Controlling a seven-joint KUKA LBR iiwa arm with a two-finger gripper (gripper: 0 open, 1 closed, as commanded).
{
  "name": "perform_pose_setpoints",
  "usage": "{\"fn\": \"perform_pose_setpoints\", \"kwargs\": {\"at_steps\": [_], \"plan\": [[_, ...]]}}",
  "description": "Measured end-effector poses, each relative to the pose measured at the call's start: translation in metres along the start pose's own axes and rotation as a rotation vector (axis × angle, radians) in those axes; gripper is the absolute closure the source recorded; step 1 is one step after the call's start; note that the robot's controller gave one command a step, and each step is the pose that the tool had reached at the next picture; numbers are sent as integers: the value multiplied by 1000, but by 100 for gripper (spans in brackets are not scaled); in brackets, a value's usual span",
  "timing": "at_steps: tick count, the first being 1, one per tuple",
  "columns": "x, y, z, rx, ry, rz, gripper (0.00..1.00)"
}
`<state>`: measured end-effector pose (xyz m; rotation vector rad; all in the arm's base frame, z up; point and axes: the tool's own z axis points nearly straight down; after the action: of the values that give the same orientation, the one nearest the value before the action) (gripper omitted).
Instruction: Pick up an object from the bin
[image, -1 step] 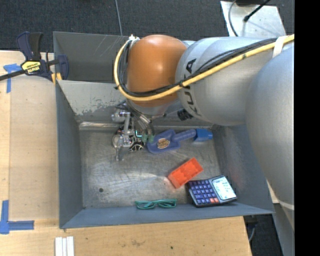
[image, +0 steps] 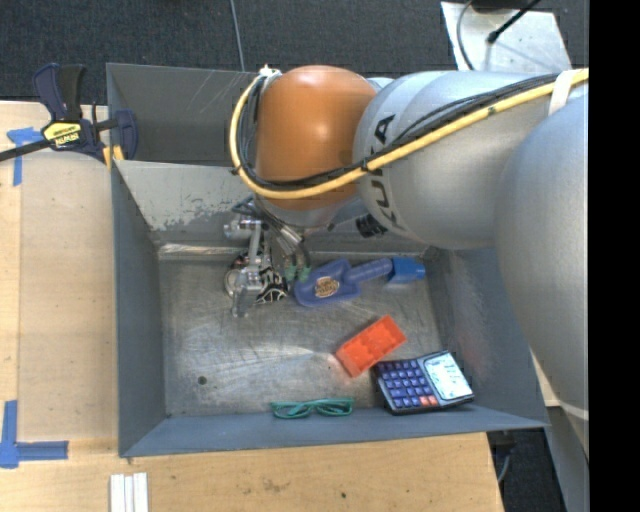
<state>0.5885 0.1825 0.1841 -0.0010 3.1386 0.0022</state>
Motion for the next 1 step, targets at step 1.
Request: {"fn": "perform_pose_setpoints", "kwargs": {"at_steps": [1], "plan": [[4,-61,63,-1,-4,16,0]]}}
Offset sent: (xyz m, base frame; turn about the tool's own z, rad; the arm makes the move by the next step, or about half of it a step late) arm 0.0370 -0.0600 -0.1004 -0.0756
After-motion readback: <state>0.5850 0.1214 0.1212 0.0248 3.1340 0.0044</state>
